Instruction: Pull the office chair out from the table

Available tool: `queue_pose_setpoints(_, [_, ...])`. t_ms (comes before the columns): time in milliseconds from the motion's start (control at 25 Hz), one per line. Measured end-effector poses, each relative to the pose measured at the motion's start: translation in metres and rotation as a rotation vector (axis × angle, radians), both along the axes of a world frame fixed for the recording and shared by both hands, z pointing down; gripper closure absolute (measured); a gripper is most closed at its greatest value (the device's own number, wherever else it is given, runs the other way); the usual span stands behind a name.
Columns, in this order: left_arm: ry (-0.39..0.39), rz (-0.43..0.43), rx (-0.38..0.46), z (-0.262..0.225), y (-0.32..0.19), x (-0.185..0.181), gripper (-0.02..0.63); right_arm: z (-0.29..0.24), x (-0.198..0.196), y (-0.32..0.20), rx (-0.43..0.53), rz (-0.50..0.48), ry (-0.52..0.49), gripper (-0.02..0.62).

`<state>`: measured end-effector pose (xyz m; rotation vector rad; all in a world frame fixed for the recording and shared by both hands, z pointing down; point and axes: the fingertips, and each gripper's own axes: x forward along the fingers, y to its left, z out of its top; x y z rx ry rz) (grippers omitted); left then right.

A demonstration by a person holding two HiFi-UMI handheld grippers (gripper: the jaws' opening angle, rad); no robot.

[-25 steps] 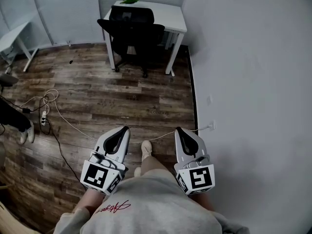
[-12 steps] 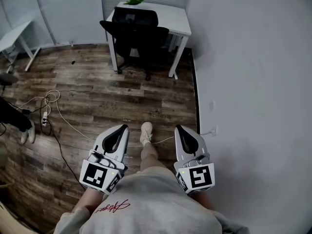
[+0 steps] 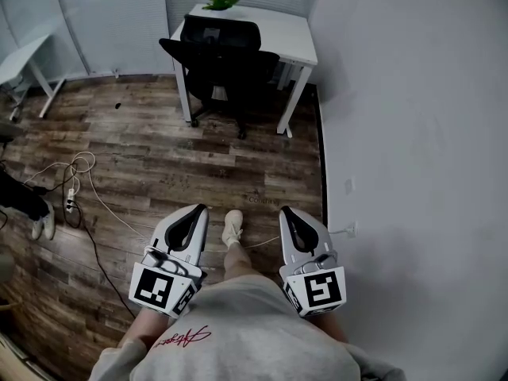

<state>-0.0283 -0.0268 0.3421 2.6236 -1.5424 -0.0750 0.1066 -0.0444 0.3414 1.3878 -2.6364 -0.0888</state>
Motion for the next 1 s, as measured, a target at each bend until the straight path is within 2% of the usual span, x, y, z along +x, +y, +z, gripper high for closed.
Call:
queue_pose_setpoints(280, [-0.002,-0.014,0.012,0.001,-0.081,-0.005,0.612,-0.005,-0.007,-0.085,0.026,-0.014,-0.01,0.6])
queue_pose_setpoints(560, [-0.001,-0.051,0.018,-0.013,-0.174,-0.023,0.612,-0.015,-0.018,-0.181,0.003,-0.028,0.013,0.6])
queue_pose_setpoints(720, [0.002,-0.068,0.018,-0.018,-0.22,-0.033,0.612,-0.027,-0.029,-0.229,0.033,-0.043,-0.022,0.6])
queue_pose_setpoints(1000, [-0.004,-0.093,0.005,-0.025,-0.298,-0.048,0.612,-0.024,-0.036,-0.309,-0.017,-0.052,0.009,0.6])
